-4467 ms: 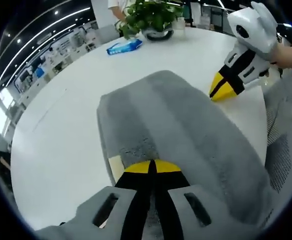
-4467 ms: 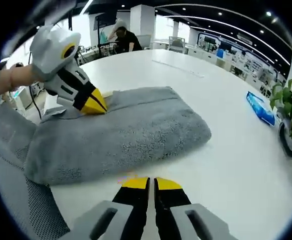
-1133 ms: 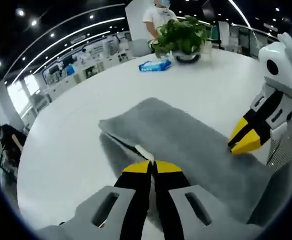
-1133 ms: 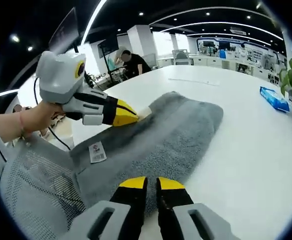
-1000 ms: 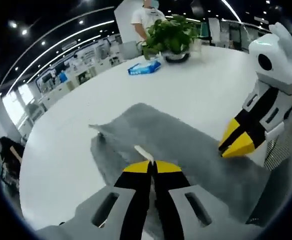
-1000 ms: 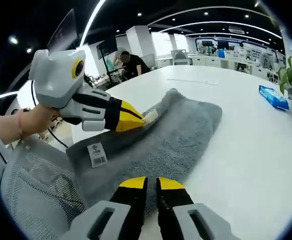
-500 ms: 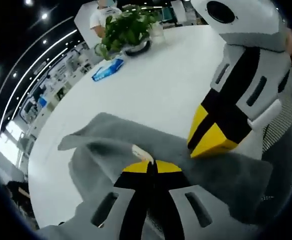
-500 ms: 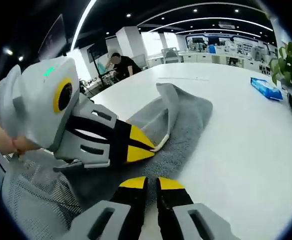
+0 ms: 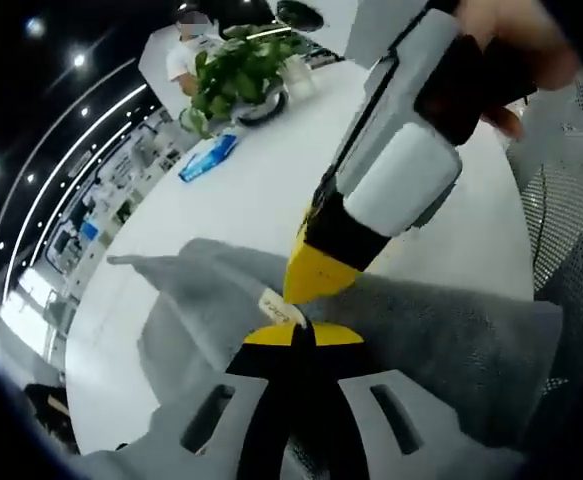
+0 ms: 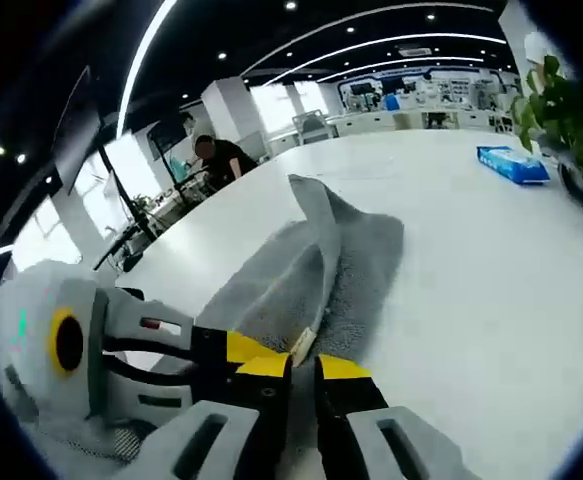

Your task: Open the folded towel by lifting each exposed corner and separating the folded layers until the towel lies flat within the target outline without major curled edges

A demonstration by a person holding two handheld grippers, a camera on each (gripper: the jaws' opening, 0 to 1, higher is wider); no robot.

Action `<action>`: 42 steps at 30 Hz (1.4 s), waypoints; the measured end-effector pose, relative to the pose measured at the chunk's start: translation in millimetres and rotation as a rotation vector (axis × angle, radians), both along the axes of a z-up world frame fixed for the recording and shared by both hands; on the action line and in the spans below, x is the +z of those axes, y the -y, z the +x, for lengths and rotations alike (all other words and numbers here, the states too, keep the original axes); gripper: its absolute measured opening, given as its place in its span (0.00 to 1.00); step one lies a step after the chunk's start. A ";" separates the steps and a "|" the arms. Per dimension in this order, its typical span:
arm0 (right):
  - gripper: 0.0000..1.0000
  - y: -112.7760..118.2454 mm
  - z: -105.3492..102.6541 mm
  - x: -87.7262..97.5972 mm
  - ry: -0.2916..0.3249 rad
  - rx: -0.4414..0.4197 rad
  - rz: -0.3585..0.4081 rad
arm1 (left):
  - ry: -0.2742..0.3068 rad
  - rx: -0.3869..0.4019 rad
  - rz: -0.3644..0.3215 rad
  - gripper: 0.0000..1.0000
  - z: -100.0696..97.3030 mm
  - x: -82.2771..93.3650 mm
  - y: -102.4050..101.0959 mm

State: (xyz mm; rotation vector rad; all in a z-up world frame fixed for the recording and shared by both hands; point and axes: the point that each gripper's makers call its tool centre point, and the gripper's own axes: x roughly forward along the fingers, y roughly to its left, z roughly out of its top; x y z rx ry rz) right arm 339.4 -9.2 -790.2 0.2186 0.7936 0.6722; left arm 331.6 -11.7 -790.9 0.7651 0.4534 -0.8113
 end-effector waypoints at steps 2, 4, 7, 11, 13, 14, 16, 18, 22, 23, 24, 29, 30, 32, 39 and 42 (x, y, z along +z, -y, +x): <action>0.04 0.7 4.1 -3.2 0.006 -0.018 -0.006 | 0.016 -0.007 0.015 0.02 -0.8 -0.5 -0.3; 0.04 -0.4 5.8 -0.7 -0.013 -0.037 0.031 | 0.031 -0.021 0.024 0.02 -1.0 0.0 0.8; 0.01 0.1 8.2 -6.2 -0.028 -0.038 0.027 | 0.047 -0.038 0.036 0.02 -0.8 1.0 0.8; 0.00 -1.4 6.5 -6.8 -0.006 -0.022 0.017 | 0.027 -0.046 -0.015 0.03 -1.6 4.7 -0.1; 0.00 -1.0 6.6 -7.6 0.005 -0.018 0.017 | -0.053 -0.039 -0.088 0.05 -6.4 7.7 -0.6; 0.00 -0.6 6.8 -7.5 0.004 -0.021 0.022 | -0.131 -0.021 -0.164 0.06 -9.9 11.7 -1.8; 0.00 -0.5 7.1 -7.9 0.000 -0.027 0.033 | -0.226 0.095 -0.317 0.08 -8.1 21.1 -14.3; 0.00 -0.9 6.9 -7.7 0.005 -0.025 0.035 | -0.214 0.225 -0.389 0.15 8.1 27.9 -43.3; 0.00 -1.2 6.9 -8.0 0.016 -0.024 0.033 | -0.216 0.529 -0.476 0.15 37.2 25.2 -105.0; 0.00 -1.3 6.8 -7.8 0.020 -0.023 0.031 | -0.200 0.588 -0.462 0.15 41.9 22.0 -119.7; 0.00 -1.4 6.9 -7.9 0.023 -0.022 0.030 | -0.203 0.647 -0.424 0.15 42.5 14.0 -136.0; 0.00 -1.4 7.4 -8.3 0.034 -0.019 0.026 | -0.310 0.713 -0.452 0.12 33.9 -4.5 -141.7; 0.00 -1.4 7.3 -8.3 0.035 -0.019 0.027 | -0.309 0.706 -0.451 0.11 33.6 -4.7 -139.7; 0.00 -1.4 7.1 -8.3 0.035 -0.019 0.028 | -0.308 0.683 -0.437 0.07 32.4 -6.4 -134.3; 0.00 -0.2 7.4 -1.3 -0.060 -0.073 0.154 | -0.291 0.633 -0.382 0.01 32.5 -5.5 -132.8; 0.00 9.0 10.6 0.0 -0.046 -0.060 0.113 | -0.293 0.613 -0.373 0.01 32.8 -1.7 -134.2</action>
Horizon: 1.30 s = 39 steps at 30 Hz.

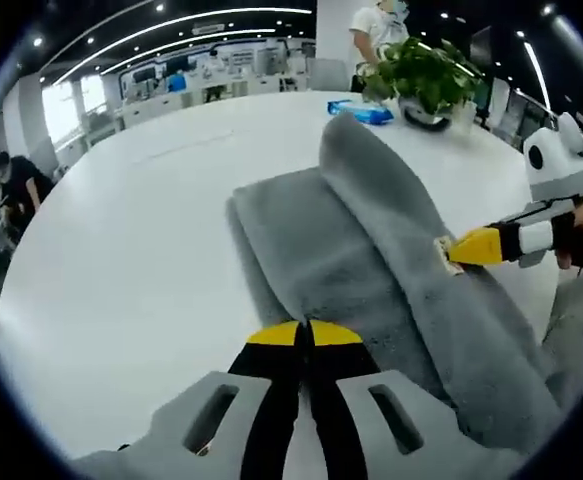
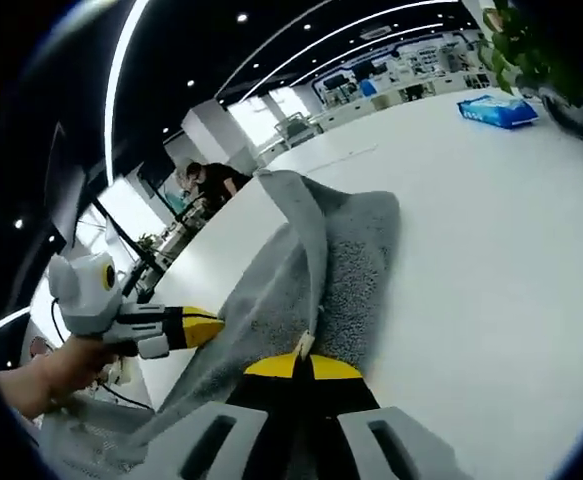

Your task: Open the folded towel by lifting each exposed corner and separating the folded layers until the towel lies flat within the target outline without major curled edges

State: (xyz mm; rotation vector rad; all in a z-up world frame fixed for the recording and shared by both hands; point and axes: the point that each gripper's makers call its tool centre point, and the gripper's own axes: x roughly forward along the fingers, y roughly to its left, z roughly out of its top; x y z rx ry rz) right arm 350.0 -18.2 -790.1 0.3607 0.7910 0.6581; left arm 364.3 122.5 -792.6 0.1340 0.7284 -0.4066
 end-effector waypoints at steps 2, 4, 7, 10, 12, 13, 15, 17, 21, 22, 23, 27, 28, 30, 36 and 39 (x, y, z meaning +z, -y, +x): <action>0.00 5.5 0.9 1.5 0.005 -0.003 -0.013 | -0.007 -0.024 0.010 0.01 0.5 2.3 -1.2; 0.00 15.1 2.0 0.3 0.005 -0.010 -0.035 | -0.022 -0.058 0.020 0.00 0.4 3.2 -1.4; 0.00 34.4 5.4 -0.8 0.001 -0.038 -0.071 | -0.029 -0.081 0.041 0.00 2.1 1.2 -5.6; 0.00 54.1 7.4 -3.8 0.009 -0.050 -0.131 | -0.031 -0.082 0.047 0.00 3.3 0.3 -10.9; 0.00 66.4 8.2 -6.5 0.010 -0.059 -0.166 | -0.033 -0.082 0.067 0.00 3.4 -1.9 -18.2; 0.00 71.5 8.1 -8.3 0.007 -0.062 -0.179 | -0.032 -0.086 0.077 0.00 3.2 -2.2 -19.9; 0.00 82.2 7.8 -12.9 -0.003 -0.069 -0.207 | -0.027 -0.088 0.087 0.00 3.3 -2.3 -23.0; 0.00 88.5 7.1 -15.9 -0.006 -0.068 -0.233 | -0.028 -0.087 0.084 0.00 3.6 -2.2 -24.2; 0.00 92.1 6.9 -15.6 0.013 -0.053 -0.268 | -0.012 -0.102 0.121 0.01 3.5 -3.5 -25.6; 0.00 94.1 7.4 -16.4 0.023 -0.044 -0.288 | -0.008 -0.104 0.128 0.01 3.5 -3.2 -26.0; 0.00 95.5 7.2 -16.8 0.029 -0.037 -0.302 | -0.005 -0.104 0.133 0.01 4.3 -3.6 -27.4; 0.00 103.1 8.3 -16.3 0.047 -0.033 -0.346 | -0.058 0.025 -0.048 0.00 5.0 0.2 -34.8; 0.00 104.3 8.6 -16.4 0.047 -0.035 -0.351 | -0.063 0.037 -0.044 0.00 4.8 -0.8 -39.9; 0.00 110.7 9.9 -16.4 0.054 -0.037 -0.375 | -0.049 0.011 0.033 0.00 5.0 -4.6 -51.9; 0.00 123.6 12.1 -16.6 0.066 -0.037 -0.417 | -0.030 -0.014 0.107 0.00 5.0 -3.8 -66.7; 0.00 126.4 12.3 -16.9 0.077 -0.025 -0.438 | -0.015 -0.042 0.165 0.00 6.5 -3.4 -70.2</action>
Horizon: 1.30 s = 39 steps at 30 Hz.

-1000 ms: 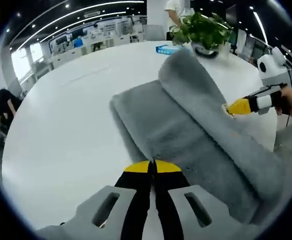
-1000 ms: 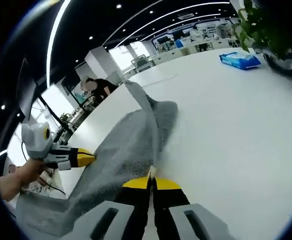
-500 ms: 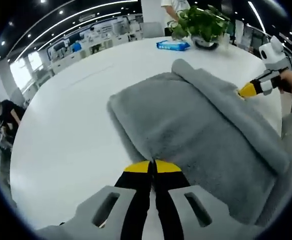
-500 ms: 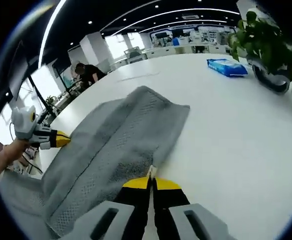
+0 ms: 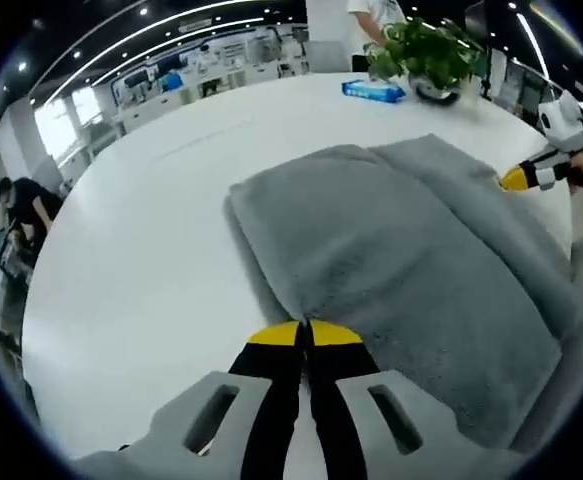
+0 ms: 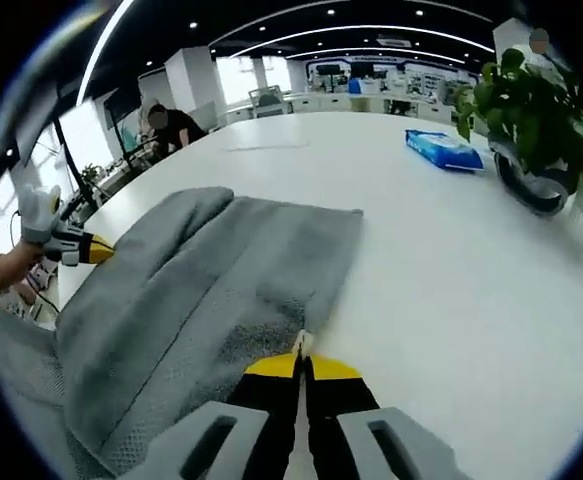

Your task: Open the folded towel by lifting each exposed corner and separating the folded layers until the towel lies flat within the target outline without major curled edges

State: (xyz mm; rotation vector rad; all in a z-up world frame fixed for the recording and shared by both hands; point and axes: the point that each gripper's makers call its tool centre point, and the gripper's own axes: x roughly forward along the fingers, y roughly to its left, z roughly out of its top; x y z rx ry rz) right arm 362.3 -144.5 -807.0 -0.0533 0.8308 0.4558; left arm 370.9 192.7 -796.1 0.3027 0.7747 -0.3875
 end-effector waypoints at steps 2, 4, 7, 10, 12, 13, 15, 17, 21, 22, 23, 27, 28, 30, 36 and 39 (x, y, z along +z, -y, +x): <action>0.00 1.9 -0.1 0.1 0.013 0.017 -0.031 | 0.010 -0.037 0.052 0.01 1.0 -0.4 -1.4; 0.00 4.2 0.6 0.0 0.026 0.037 -0.065 | 0.016 -0.061 0.088 0.01 1.3 -1.0 -2.4; 0.00 3.2 0.6 -0.2 0.039 0.058 -0.091 | 0.025 -0.085 0.113 0.01 1.1 -2.4 -1.0; 0.00 3.3 0.3 0.3 0.047 0.060 -0.100 | 0.041 -0.100 0.151 0.01 0.6 -2.3 -0.2; 0.00 4.3 1.0 0.1 0.048 0.053 -0.089 | 0.056 -0.131 0.188 0.01 0.5 -2.4 0.5; 0.00 4.9 1.1 0.0 0.046 0.049 -0.082 | 0.058 -0.133 0.193 0.01 0.2 -2.5 0.8; 0.00 5.2 1.2 -0.2 0.045 0.040 -0.069 | 0.062 -0.128 0.194 0.01 0.3 -2.0 0.2; 0.00 5.1 1.0 -0.1 0.048 0.038 -0.063 | 0.070 -0.111 0.177 0.01 0.3 -1.1 -0.8; 0.00 5.9 1.0 -0.2 0.046 0.034 -0.057 | 0.082 -0.106 0.167 0.01 -0.2 -0.3 -1.5; 0.00 6.0 0.9 -0.2 0.046 0.035 -0.060 | 0.078 -0.095 0.155 0.01 0.2 0.2 -2.4; 0.00 6.2 0.8 -0.3 0.047 0.040 -0.065 | 0.052 -0.034 0.087 0.01 -0.4 -0.1 -3.4; 0.00 6.3 0.6 -0.2 0.043 0.043 -0.071 | 0.014 -0.002 0.037 0.01 2.8 1.9 -11.9; 0.00 6.4 0.5 -0.1 0.042 0.046 -0.073 | 0.012 -0.019 0.061 0.01 1.9 0.9 -12.9; 0.00 6.6 0.7 -0.3 0.043 0.051 -0.079 | 0.011 -0.026 0.068 0.01 1.7 1.3 -13.9; 0.00 5.9 0.4 -0.2 0.057 0.084 -0.126 | 0.007 -0.017 0.125 0.01 1.1 0.8 -36.3; 0.00 7.1 1.0 -0.3 0.055 0.081 -0.125 | -0.004 -0.014 0.139 0.01 -0.6 -2.1 -45.5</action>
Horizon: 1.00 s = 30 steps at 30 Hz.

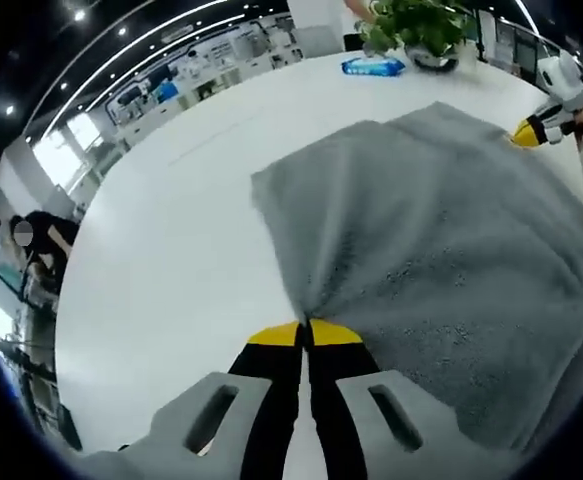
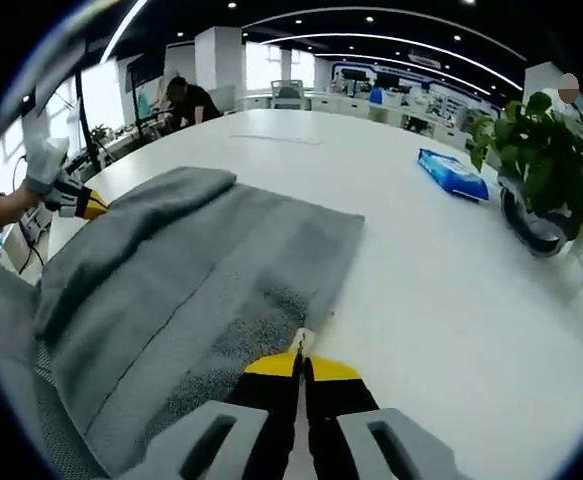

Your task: Open the folded towel by lifting each exposed corner and separating the folded layers until the towel lies flat within the target outline without major curled edges

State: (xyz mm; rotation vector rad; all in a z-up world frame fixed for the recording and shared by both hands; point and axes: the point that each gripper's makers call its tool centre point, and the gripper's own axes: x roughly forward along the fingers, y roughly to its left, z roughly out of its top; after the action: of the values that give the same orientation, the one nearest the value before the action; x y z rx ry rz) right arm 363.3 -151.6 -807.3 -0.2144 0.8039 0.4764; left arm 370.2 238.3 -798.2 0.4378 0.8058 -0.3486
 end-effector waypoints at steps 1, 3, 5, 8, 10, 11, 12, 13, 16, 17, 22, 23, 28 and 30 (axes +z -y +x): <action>0.00 0.3 0.1 0.1 0.000 0.000 0.000 | -0.006 -0.001 0.021 0.01 -0.8 -1.6 -4.5; 0.00 1.9 0.6 0.3 0.002 0.001 -0.007 | -0.008 -0.006 0.047 0.01 -2.7 -3.6 -12.8; 0.00 3.3 0.7 0.4 0.000 -0.005 -0.002 | -0.008 0.009 0.042 0.01 -3.0 -1.3 -20.1; 0.00 5.4 0.9 0.5 0.000 -0.009 -0.006 | -0.007 0.006 0.070 0.01 -3.1 -1.3 -30.4; 0.00 8.2 1.3 0.6 -0.001 -0.015 -0.002 | -0.009 0.002 0.081 0.01 -1.6 -1.4 -37.2; 0.00 9.9 1.4 0.7 -0.003 -0.019 0.000 | -0.012 0.002 0.080 0.01 -1.3 -1.2 -39.1; 0.00 10.9 1.2 0.5 -0.004 -0.023 0.000 | -0.020 0.006 0.083 0.01 -1.1 -1.3 -41.9; 0.00 12.7 1.2 0.5 -0.002 -0.026 -0.005 | -0.023 0.004 0.089 0.01 -0.7 -2.2 -44.1; 0.00 18.0 1.5 0.5 -0.003 -0.035 -0.014 | -0.024 -0.012 0.118 0.01 -0.4 -2.0 -48.7; 0.00 19.9 1.7 0.5 -0.003 -0.038 -0.013 | -0.024 -0.011 0.116 0.01 0.0 -1.9 -50.1; 0.00 33.3 0.8 0.2 -0.014 -0.057 -0.017 | -0.029 -0.004 0.115 0.01 2.5 -1.7 -57.6; 0.00 35.8 0.6 0.2 -0.015 -0.060 -0.018 | -0.030 -0.001 0.118 0.01 2.1 -1.7 -59.2; 0.00 52.1 -0.9 -0.4 -0.021 -0.080 -0.009 | -0.033 0.016 0.097 0.01 2.4 -1.5 -63.7; 0.00 59.1 -1.6 -0.8 -0.020 -0.084 -0.004 | -0.036 0.022 0.081 0.01 2.3 -1.4 -63.7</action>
State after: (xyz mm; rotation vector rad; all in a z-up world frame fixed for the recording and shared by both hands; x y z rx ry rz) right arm 361.7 -210.7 -808.1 -0.1793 0.8304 0.3979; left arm 372.5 301.9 -799.6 0.4993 0.8612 -0.3047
